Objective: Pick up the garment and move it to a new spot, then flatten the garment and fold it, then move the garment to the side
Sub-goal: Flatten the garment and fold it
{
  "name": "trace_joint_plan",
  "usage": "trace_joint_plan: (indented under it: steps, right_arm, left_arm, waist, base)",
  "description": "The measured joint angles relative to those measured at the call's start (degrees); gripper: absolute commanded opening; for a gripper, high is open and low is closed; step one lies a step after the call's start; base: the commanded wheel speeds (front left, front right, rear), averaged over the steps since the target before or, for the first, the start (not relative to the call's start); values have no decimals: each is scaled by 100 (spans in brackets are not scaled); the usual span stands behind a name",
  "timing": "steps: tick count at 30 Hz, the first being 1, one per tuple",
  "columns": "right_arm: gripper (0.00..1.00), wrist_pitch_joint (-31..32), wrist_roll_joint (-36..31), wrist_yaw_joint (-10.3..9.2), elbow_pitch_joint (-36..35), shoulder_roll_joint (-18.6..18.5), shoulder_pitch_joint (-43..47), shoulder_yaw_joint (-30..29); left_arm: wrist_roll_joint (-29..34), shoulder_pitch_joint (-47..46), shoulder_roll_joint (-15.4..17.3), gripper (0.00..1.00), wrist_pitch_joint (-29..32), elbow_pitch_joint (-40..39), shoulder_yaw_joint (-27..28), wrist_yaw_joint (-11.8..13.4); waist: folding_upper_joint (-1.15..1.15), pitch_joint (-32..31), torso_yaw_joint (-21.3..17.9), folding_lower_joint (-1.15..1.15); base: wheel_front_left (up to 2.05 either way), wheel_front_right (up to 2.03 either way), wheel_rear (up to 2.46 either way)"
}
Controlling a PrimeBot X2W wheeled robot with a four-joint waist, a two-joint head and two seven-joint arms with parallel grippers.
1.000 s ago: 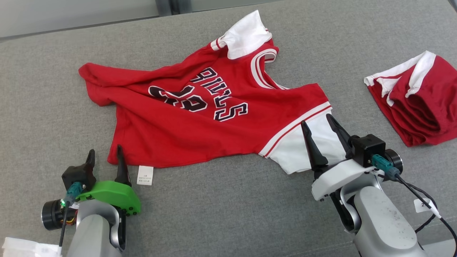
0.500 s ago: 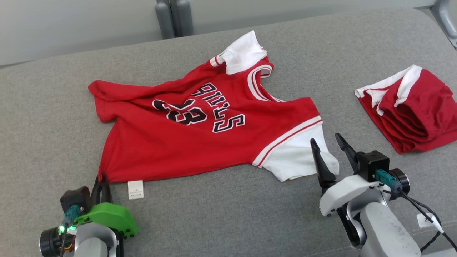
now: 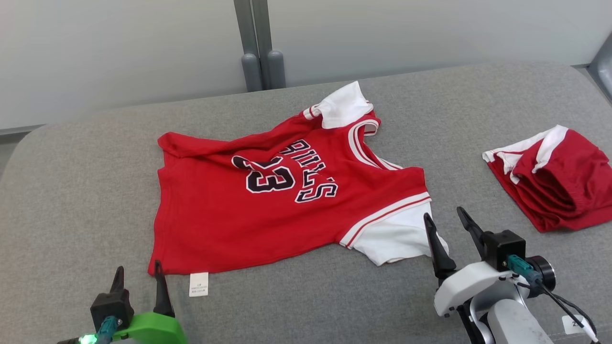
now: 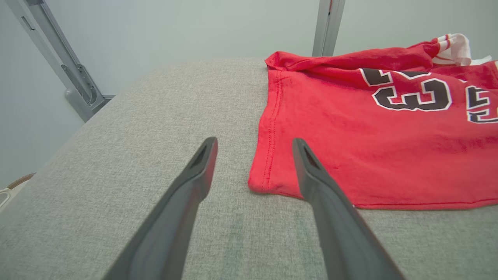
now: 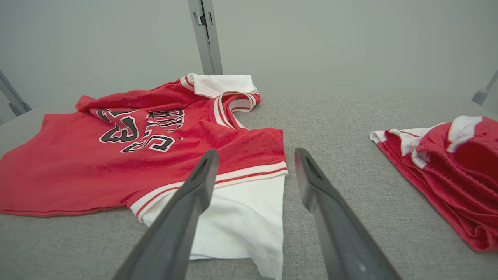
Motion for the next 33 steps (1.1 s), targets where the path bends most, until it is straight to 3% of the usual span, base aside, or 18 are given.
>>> trace_joint_plan:
  steps: [15, 33]
  right_arm:
    - [100, 0, 91, 0, 91, 11, 304, 13]
    - [100, -1, -60, 0, 212, 12, 39, -87]
  left_arm:
    - [-258, 374, 0, 100, 0, -126, -279, 8]
    - [-595, -481, 3, 100, 0, 426, -8, 75]
  waist:
    - [0, -72, 123, 0]
    - [0, 885, 12, 0]
  base:
    - [0, 0, 0]
    - [0, 0, 0]
